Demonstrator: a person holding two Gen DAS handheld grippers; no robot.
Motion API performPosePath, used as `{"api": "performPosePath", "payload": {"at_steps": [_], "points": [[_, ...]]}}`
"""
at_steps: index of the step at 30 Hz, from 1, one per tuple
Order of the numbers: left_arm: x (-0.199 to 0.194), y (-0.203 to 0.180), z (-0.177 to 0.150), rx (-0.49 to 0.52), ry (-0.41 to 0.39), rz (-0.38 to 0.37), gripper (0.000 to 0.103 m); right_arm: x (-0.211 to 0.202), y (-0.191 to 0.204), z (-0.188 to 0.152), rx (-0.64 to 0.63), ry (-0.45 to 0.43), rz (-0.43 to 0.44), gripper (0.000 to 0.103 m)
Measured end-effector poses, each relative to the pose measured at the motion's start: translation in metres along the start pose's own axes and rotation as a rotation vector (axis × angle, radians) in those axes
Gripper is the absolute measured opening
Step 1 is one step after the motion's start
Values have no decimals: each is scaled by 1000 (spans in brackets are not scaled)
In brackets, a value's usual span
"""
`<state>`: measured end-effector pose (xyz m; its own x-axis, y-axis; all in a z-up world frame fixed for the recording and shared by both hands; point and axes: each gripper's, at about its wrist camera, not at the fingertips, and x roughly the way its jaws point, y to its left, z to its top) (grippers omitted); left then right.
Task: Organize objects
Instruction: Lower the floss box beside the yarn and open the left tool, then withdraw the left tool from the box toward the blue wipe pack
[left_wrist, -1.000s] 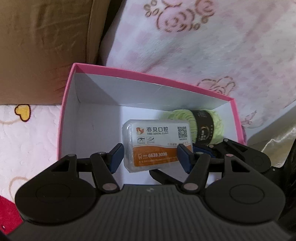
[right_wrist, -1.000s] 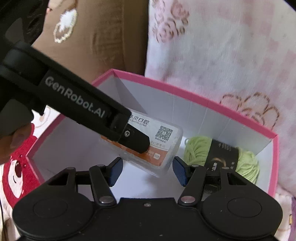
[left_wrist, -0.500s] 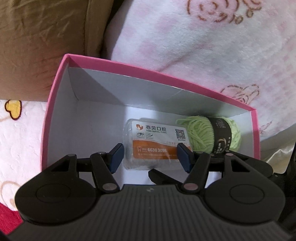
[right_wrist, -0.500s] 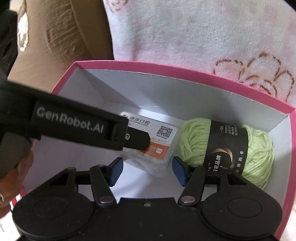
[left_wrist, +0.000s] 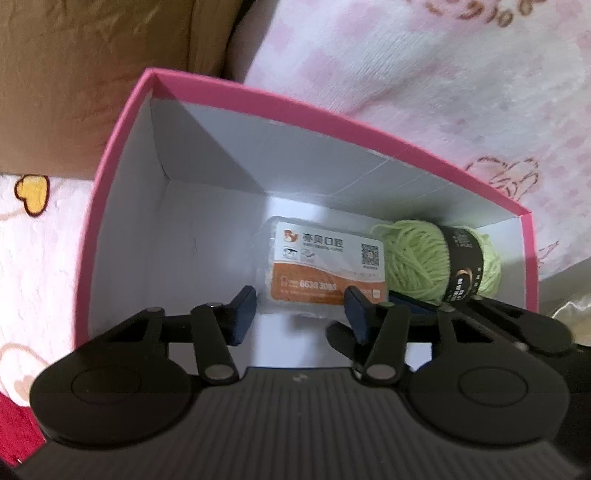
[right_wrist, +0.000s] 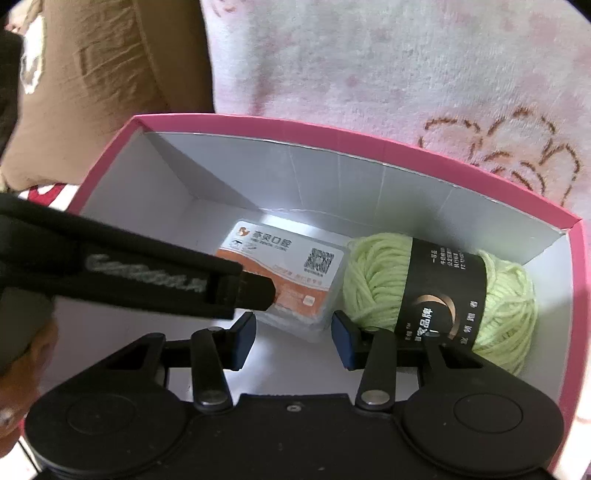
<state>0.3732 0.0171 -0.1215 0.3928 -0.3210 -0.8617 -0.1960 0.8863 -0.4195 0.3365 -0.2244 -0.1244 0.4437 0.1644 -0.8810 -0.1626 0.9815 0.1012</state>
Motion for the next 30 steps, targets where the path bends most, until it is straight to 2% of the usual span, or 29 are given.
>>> {"api": "performPosePath", "payload": {"at_steps": [1,5,10,16,22,25,30], "points": [[3,0,-2,-7,7,-4,44,-7,0,-2,-9,-12,10,50],[6,-2,-7,-16,-7,-12,44,-38,-1,-18,-25,-55,58,51],[4,-6,-10,0,-24,-6,44,-62,3,-43,-49,-93,30,51],[-24,-20,-26,121,-70,8,47,-88,-28,-46,-57,-174,15,51],[-69,-26,-46,284,-89,11,48,-121,-9,-64,-76,-246,5,53],[-96,-19,-57,310,-80,-16,48,-125,2,-66,-82,-256,-3,54],[-130,-33,-79,387,-81,-22,48,-151,14,-75,-93,-263,-27,54]]}}
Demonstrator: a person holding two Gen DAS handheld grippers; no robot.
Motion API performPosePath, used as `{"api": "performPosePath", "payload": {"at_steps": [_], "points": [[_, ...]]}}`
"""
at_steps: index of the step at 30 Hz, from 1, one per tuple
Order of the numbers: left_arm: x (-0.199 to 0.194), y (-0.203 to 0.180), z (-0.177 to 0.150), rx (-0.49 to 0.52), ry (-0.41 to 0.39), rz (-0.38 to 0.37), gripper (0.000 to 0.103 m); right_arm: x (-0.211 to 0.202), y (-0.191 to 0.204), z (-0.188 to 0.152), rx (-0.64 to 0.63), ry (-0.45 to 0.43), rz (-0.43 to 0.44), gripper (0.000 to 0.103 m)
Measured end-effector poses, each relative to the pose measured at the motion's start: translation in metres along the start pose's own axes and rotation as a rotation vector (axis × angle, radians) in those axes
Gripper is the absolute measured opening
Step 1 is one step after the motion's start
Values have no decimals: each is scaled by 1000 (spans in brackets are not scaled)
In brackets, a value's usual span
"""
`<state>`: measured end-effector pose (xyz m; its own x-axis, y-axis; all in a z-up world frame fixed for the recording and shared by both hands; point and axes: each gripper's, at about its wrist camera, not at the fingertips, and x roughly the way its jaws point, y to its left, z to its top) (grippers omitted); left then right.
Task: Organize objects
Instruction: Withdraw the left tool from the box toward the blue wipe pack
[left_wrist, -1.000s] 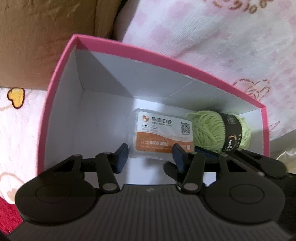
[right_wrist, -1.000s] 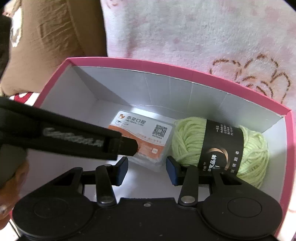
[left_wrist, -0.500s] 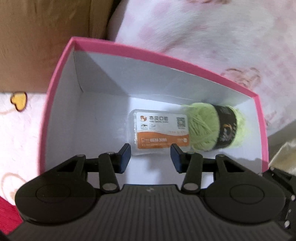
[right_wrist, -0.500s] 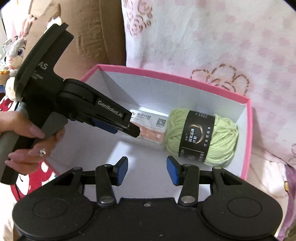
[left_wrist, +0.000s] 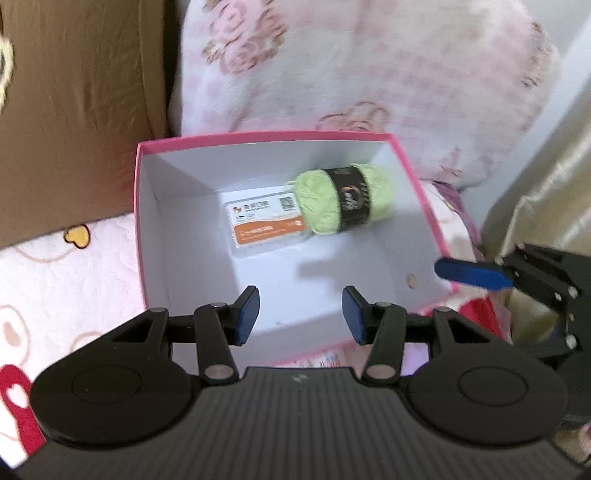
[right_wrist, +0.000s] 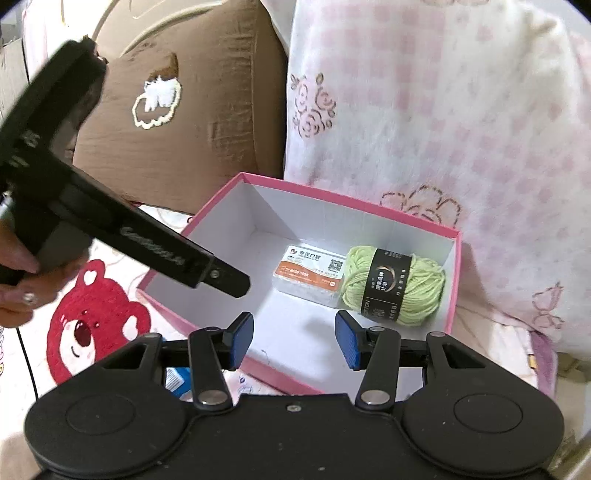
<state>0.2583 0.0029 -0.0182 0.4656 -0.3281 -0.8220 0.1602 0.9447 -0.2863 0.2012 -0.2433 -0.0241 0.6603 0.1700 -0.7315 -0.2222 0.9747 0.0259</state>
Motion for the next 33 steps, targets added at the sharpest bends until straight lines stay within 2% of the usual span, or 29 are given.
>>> {"api": "performPosePath", "payload": {"at_steps": [6,7,8,13,17,24,28,33], "points": [[-57,-18,-16,67,-6,-8,52,-42,9,-3,-2,-21,-7,64],[-68,-20,-20,80,-9,0,53,-49,11,-4,-60,-31,39,69],[-77,-22,-24,91,-11,5,54,-58,13,-6,-65,-39,36,74],[-115,-29,-47,128,-11,11,58,-94,28,-15,-109,-75,18,84],[-136,-34,-68,153,-13,6,59,-115,38,-24,-111,-80,25,88],[-156,-37,-98,153,2,-16,65,-135,55,-38,-140,-81,55,92],[-156,-36,-114,154,29,-19,73,-139,68,-48,-181,-70,65,94],[-152,-29,-128,133,70,-13,76,-141,84,-61,-246,-37,86,94]]}}
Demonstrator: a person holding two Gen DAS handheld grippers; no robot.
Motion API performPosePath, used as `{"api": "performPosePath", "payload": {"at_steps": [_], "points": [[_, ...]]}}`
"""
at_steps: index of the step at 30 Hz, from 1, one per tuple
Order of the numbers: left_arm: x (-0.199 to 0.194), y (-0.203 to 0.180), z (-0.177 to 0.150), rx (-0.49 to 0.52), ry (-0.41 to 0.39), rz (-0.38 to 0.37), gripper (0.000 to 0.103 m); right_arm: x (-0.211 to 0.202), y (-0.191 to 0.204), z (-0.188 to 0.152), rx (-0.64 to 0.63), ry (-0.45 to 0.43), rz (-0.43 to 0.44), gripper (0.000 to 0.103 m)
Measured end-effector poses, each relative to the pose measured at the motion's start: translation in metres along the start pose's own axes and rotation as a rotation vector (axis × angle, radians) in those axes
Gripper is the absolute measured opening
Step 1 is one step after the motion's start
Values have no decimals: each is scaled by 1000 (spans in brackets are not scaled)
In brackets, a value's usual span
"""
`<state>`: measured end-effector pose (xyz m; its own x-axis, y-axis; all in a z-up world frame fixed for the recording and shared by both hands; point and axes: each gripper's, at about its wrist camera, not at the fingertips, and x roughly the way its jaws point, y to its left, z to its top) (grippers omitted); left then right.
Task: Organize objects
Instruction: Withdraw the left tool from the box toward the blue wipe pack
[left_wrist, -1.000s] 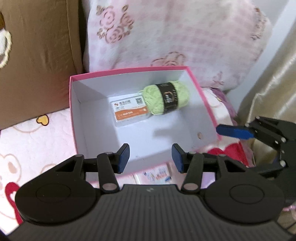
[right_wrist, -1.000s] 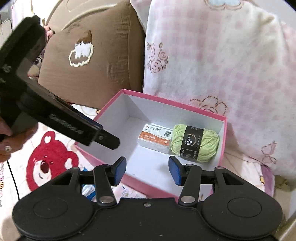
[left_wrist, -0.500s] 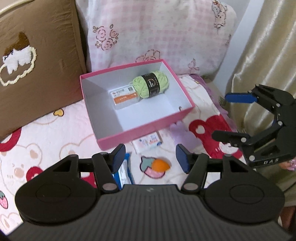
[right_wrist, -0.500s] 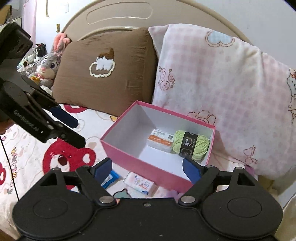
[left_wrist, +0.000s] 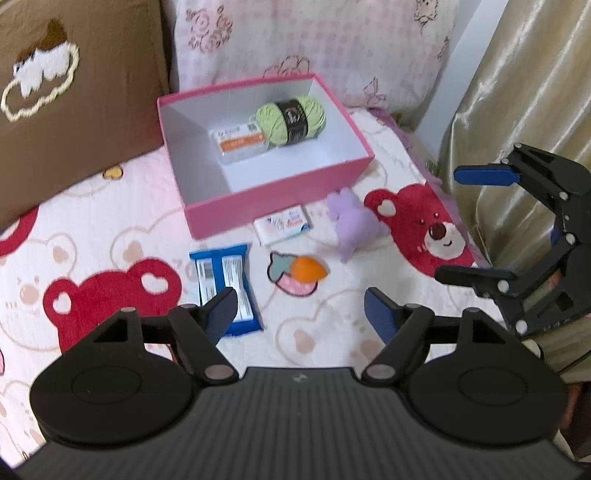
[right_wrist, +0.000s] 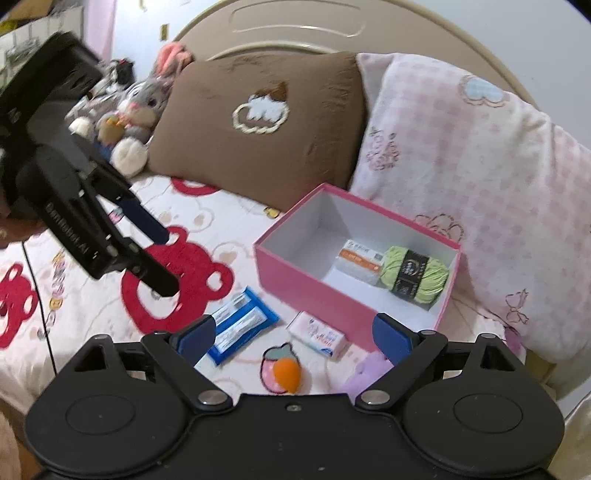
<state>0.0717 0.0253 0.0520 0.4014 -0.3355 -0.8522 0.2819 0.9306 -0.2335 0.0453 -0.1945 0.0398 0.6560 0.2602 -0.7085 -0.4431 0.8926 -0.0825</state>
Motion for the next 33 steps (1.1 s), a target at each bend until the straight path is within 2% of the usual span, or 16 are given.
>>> {"api": "performPosePath", "payload": {"at_steps": [5,7,9,18,24,30,33], "points": [[2,2,-12,1,12,13,80,-1,14,-7,-48,-5,40,94],[2,4,-17,-6,6,12,87,0,16,-10,-56,-21,55,94],[4,7,-23,-29,-10,8,90,3,17,-15,-58,-36,76,94],[32,33,-48,-162,-28,-8,91,46,24,-39,-9,27,180,94],[64,50,-63,-231,-35,18,91,74,15,-43,-2,45,142,94],[98,64,-81,-286,-22,32,89,108,2,-37,47,86,186,94],[101,71,-90,-299,-81,16,89,124,7,-33,21,76,164,94]]}}
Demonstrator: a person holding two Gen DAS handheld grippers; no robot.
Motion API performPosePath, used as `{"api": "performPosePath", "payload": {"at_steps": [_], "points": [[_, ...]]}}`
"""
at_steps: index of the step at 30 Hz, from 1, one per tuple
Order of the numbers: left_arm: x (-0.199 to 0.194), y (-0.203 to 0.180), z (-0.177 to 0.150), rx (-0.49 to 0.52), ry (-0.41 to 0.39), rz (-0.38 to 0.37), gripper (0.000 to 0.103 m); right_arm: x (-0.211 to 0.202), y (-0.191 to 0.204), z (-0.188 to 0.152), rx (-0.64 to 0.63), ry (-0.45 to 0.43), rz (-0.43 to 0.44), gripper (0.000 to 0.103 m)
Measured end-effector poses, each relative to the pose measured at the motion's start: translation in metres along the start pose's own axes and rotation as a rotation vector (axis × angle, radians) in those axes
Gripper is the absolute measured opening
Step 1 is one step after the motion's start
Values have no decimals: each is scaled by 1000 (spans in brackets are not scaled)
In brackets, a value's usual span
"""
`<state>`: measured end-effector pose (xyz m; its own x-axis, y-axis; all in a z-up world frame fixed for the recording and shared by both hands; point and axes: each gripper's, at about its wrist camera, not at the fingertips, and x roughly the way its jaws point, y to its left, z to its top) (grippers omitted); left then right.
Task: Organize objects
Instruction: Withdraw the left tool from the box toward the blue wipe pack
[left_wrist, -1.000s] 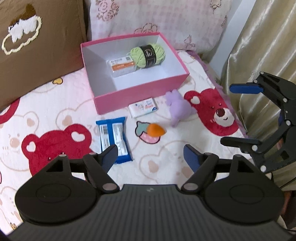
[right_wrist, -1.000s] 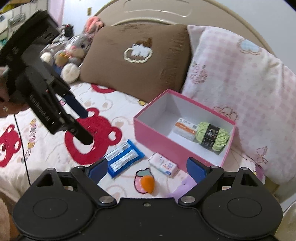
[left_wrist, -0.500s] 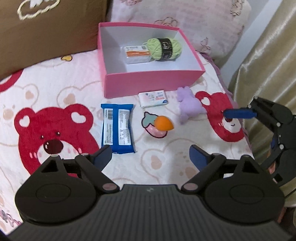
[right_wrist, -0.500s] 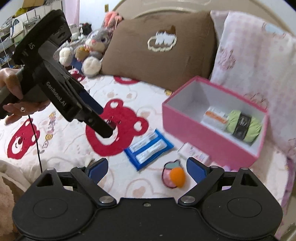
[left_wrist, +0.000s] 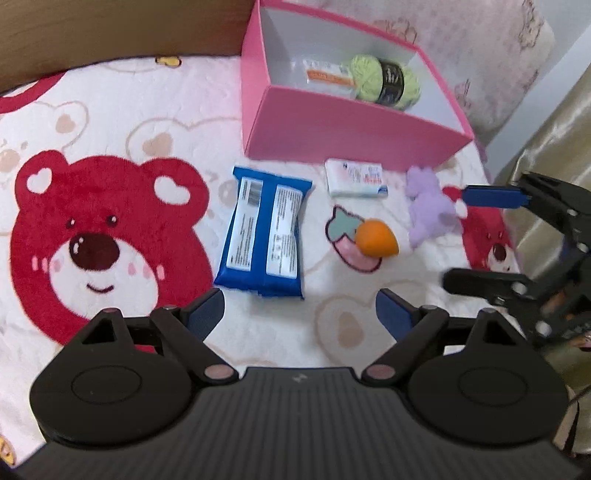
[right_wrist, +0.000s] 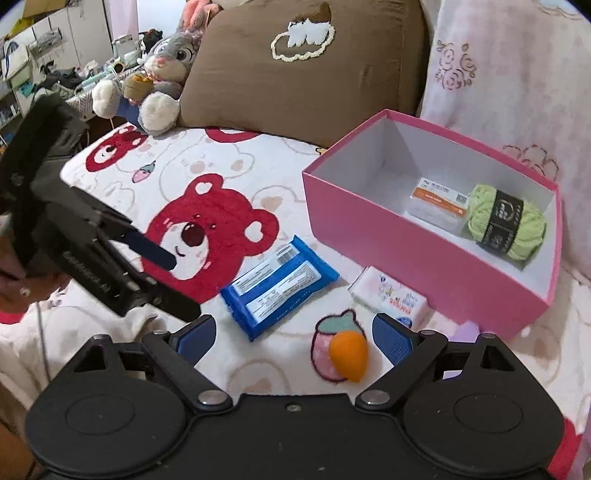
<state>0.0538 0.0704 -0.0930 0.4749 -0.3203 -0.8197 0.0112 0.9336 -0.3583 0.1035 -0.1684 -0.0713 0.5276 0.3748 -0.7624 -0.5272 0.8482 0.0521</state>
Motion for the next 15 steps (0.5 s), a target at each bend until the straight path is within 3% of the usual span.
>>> {"api": "performPosePath", "payload": {"at_steps": [5,9,15], "points": [[19,14,-6,-99,-3,-57,85,30,-1,12,-6,-9,20,94],[39,27,-11,-149,-1,-4,84,56,1,18,-42,-9,36,93],[59,48,-17,-240,4,-47,79,89,-14,26,-8,7,95,86]]}}
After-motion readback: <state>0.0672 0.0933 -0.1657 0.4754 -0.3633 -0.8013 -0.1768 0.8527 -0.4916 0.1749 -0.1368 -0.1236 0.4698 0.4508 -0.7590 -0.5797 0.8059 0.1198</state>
